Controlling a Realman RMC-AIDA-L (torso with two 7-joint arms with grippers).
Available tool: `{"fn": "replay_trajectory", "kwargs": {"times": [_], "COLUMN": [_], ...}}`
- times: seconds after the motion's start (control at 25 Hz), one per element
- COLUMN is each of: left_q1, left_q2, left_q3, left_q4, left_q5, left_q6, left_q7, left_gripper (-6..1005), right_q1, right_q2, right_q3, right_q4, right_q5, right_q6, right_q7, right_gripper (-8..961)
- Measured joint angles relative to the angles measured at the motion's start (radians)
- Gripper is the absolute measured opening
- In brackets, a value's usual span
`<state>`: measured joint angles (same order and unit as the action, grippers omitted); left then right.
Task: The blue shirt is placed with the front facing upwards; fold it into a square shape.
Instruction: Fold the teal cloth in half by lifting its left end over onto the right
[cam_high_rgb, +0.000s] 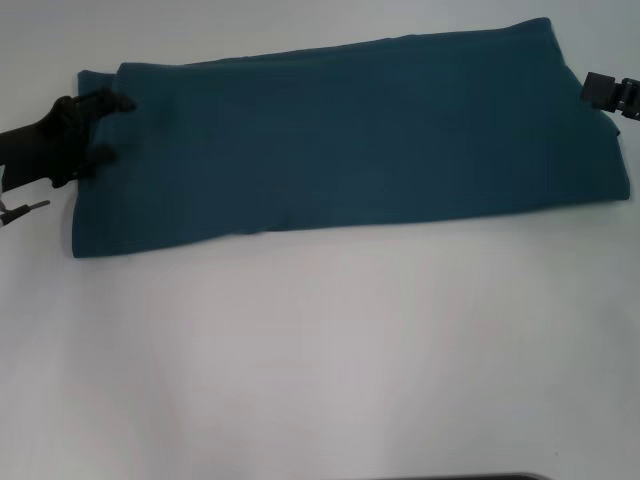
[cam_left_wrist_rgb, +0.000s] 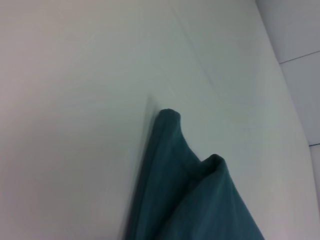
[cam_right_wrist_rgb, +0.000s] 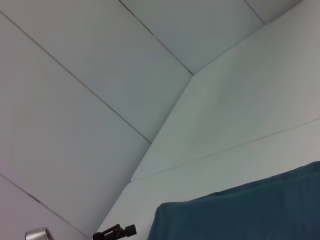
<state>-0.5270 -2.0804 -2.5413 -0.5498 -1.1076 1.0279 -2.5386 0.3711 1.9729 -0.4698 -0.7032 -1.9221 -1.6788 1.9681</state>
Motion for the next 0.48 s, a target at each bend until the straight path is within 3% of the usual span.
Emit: {"fn": "replay_trajectory", "kwargs": {"times": [0.48], "left_q1": [0.002], "left_q2": [0.005], "left_q3": [0.005], "left_q4": [-0.017], "left_q5": [0.008], "left_q6": [0.016], "left_q7": [-0.021], "left_gripper": [826], "right_q1": [0.005], "right_q2": [-0.003], "right_q3": [0.001], "right_q4": [0.014], "right_q5": [0.0], "right_q6": [0.003], "right_q7": [0.0], "right_gripper": [899]}}
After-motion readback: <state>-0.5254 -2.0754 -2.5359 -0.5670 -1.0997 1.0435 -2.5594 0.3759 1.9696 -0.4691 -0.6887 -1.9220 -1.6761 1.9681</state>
